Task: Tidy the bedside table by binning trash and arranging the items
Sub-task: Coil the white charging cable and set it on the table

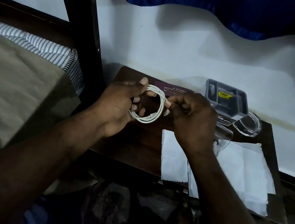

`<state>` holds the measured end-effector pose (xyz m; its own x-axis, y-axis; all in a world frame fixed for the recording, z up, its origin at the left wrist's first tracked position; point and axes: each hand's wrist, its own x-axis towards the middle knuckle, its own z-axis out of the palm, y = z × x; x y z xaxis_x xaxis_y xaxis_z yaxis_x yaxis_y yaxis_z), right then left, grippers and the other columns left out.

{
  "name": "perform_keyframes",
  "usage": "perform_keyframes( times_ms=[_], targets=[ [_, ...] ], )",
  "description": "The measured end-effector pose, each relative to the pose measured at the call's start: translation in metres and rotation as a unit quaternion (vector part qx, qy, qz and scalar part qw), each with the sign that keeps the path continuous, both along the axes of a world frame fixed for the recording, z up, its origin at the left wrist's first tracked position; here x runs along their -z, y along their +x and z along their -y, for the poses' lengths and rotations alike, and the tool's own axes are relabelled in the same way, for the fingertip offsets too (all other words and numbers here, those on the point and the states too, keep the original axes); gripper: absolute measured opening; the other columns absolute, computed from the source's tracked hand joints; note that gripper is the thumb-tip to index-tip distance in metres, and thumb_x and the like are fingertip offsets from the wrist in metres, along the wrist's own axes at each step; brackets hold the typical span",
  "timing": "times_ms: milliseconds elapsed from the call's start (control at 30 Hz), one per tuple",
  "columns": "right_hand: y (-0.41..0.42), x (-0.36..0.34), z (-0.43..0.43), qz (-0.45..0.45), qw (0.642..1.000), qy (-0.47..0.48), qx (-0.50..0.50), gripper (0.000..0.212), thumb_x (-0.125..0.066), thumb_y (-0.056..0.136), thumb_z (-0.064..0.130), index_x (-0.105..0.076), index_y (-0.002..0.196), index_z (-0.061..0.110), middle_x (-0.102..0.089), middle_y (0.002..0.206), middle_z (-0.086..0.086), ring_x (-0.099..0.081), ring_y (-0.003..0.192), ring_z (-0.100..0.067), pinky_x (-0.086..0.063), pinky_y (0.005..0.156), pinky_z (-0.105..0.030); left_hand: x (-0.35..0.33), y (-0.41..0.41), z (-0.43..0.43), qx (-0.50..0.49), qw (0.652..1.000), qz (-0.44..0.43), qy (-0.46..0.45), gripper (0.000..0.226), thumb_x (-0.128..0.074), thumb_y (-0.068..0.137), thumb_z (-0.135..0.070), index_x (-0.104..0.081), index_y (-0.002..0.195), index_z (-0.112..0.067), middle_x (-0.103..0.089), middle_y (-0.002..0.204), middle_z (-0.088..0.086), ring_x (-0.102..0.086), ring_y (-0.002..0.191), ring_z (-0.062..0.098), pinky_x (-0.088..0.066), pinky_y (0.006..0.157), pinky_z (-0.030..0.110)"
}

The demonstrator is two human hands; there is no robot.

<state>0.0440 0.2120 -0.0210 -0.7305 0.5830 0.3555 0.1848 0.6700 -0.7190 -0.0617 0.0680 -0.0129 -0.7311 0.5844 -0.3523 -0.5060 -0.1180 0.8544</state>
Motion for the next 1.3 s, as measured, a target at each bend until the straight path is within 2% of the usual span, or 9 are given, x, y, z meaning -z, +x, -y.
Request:
perform_keyframes(
  times_ms=[200,367,433,533,667,733,867,1067,1300],
  targets=[
    [-0.003,0.001,0.018,0.061,0.992,-0.114,-0.011,0.022,-0.072,0.092,0.043,-0.081,0.1,0.024,-0.079,0.086,0.008,-0.074,0.08,-0.006,-0.06,0.083,-0.039,0.003,0.001,0.0,-0.014,0.999,0.041,0.029,0.034,-0.062,0.1,-0.032,-0.071,0.072,-0.018,-0.042,0.063,-0.002,-0.039,0.051,0.008,-0.044,0.054,0.023],
    [-0.005,0.0,0.026,0.055,0.965,-0.256,0.018,0.02,-0.085,0.081,0.015,-0.074,0.097,0.017,-0.078,0.092,0.001,-0.075,0.09,-0.018,-0.061,0.09,-0.044,0.004,0.004,-0.003,-0.013,0.999,0.047,0.016,0.035,-0.059,0.102,-0.033,-0.073,0.08,-0.009,-0.041,0.063,0.0,-0.037,0.058,0.014,-0.044,0.058,0.028],
    [-0.005,-0.002,0.023,0.01,0.921,-0.39,0.007,0.014,-0.077,0.083,-0.001,-0.072,0.093,0.006,-0.077,0.09,-0.013,-0.076,0.085,-0.03,-0.061,0.086,-0.047,0.003,0.006,-0.004,-0.012,0.999,0.035,0.003,0.034,-0.058,0.103,-0.034,-0.072,0.084,-0.009,-0.043,0.061,-0.002,-0.038,0.055,0.012,-0.047,0.054,0.025],
    [-0.005,-0.011,0.022,-0.054,0.805,-0.589,-0.05,0.027,-0.065,0.087,-0.008,-0.062,0.114,-0.014,-0.066,0.097,-0.027,-0.07,0.071,-0.023,-0.057,0.071,-0.034,0.0,0.006,-0.003,-0.008,1.0,0.019,-0.008,0.032,-0.06,0.101,-0.035,-0.072,0.082,-0.012,-0.045,0.062,-0.001,-0.041,0.055,0.012,-0.05,0.054,0.025],
    [-0.005,-0.015,0.024,-0.088,0.725,-0.675,-0.11,0.031,-0.054,0.091,-0.004,-0.062,0.121,0.001,-0.067,0.103,-0.016,-0.064,0.069,-0.014,-0.056,0.071,-0.028,-0.005,0.006,-0.003,-0.005,1.0,0.024,0.008,0.027,-0.062,0.1,-0.033,-0.068,0.084,-0.013,-0.046,0.06,-0.002,-0.04,0.05,0.009,-0.051,0.053,0.024],
    [-0.006,-0.016,0.025,-0.087,0.714,-0.683,-0.129,0.018,-0.061,0.087,0.003,-0.07,0.102,0.007,-0.07,0.093,-0.009,-0.067,0.065,-0.012,-0.057,0.067,-0.029,-0.006,0.004,-0.003,-0.017,0.999,0.029,0.017,0.026,-0.062,0.1,-0.033,-0.067,0.088,-0.01,-0.046,0.06,-0.002,-0.04,0.05,0.009,-0.049,0.054,0.025],
    [-0.007,-0.016,0.027,-0.063,0.748,-0.65,-0.116,0.018,-0.072,0.083,-0.002,-0.061,0.092,0.009,-0.07,0.082,-0.013,-0.068,0.068,-0.022,-0.059,0.07,-0.034,-0.004,0.003,-0.001,-0.022,0.999,0.044,0.021,0.025,-0.061,0.1,-0.033,-0.065,0.089,-0.011,-0.048,0.065,-0.001,-0.043,0.051,0.01,-0.051,0.062,0.03],
    [-0.007,-0.013,0.026,0.018,0.887,-0.461,-0.032,0.024,-0.063,0.086,-0.009,-0.058,0.086,0.014,-0.066,0.074,-0.004,-0.064,0.063,-0.01,-0.052,0.056,-0.022,-0.001,0.005,-0.003,-0.038,0.998,0.04,0.007,0.027,-0.062,0.1,-0.032,-0.065,0.082,-0.012,-0.053,0.064,-0.001,-0.051,0.055,0.011,-0.058,0.062,0.033],
    [-0.005,-0.007,0.02,0.017,0.898,-0.439,0.018,0.014,-0.081,0.087,0.008,-0.068,0.092,0.012,-0.071,0.085,-0.009,-0.071,0.071,-0.011,-0.059,0.064,-0.026,0.002,-0.003,0.001,-0.046,0.997,0.052,-0.015,0.013,-0.062,0.101,-0.022,-0.068,0.096,-0.012,-0.069,0.075,0.003,-0.067,0.065,0.016,-0.062,0.065,0.036]
  ],
)
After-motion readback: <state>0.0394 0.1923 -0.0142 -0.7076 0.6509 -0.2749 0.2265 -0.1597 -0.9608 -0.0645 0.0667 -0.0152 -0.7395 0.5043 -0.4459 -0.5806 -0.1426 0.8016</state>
